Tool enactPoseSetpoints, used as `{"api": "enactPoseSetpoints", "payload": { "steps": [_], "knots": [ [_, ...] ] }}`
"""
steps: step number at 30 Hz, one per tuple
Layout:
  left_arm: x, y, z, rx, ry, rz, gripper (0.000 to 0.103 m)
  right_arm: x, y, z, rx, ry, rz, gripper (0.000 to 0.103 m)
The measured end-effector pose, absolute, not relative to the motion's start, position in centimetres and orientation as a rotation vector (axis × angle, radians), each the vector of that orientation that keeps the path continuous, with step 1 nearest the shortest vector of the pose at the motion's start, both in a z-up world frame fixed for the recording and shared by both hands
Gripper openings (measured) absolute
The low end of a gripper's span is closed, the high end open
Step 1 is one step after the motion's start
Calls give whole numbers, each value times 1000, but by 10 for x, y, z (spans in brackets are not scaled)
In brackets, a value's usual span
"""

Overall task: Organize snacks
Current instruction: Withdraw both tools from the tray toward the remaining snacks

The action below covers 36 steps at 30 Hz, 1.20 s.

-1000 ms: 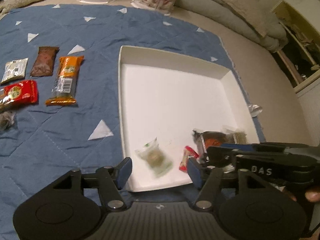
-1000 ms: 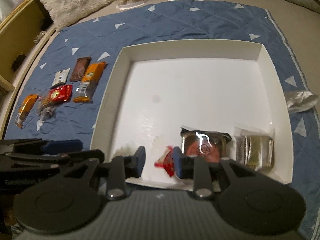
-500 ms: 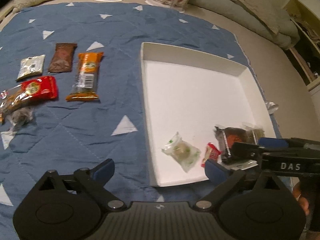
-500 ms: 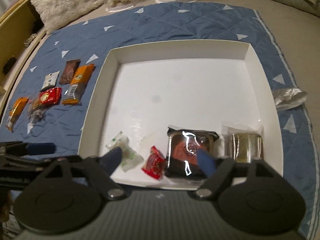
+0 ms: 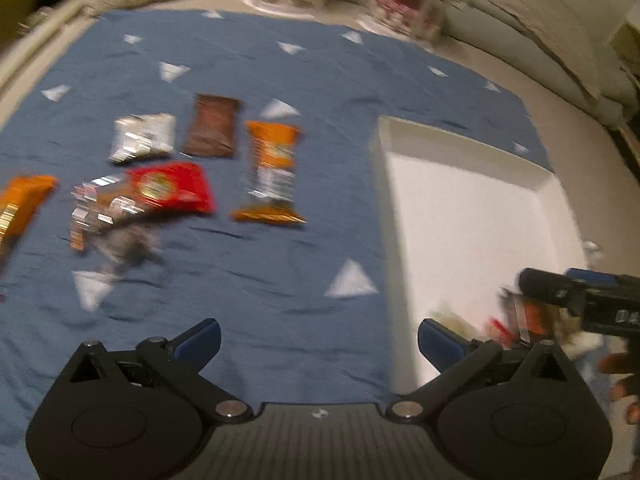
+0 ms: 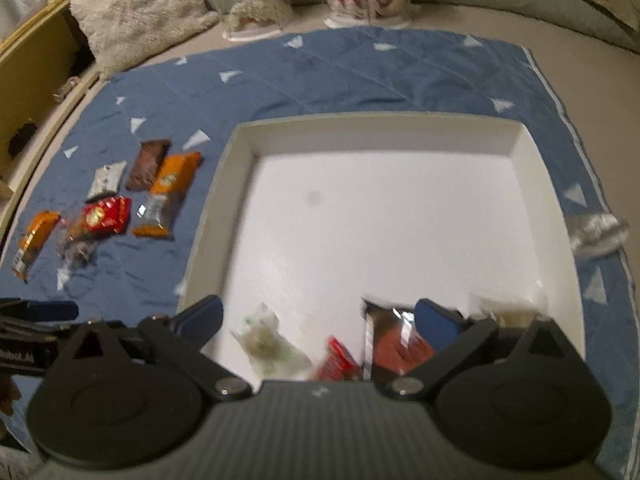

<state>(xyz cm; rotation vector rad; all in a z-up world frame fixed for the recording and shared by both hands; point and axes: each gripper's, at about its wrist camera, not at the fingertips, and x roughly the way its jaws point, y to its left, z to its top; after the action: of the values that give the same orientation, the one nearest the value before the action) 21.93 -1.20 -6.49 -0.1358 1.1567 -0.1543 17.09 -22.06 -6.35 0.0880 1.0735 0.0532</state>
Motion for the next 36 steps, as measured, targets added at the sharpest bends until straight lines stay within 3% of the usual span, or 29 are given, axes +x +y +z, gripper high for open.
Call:
{"api": "enactPoseSetpoints", "payload": {
  "steps": [12,24,36],
  "knots": [
    [239,87,-46,-131,1088,21,103,218,-140,-54,81,1033,174,102],
    [252,176,-33,-132,1036,149,103,258,-55,-80,169,1038,277,102],
    [261,200,-57,-60,1015,121,103,274,10,-120,221,1024,532,81]
  ]
}}
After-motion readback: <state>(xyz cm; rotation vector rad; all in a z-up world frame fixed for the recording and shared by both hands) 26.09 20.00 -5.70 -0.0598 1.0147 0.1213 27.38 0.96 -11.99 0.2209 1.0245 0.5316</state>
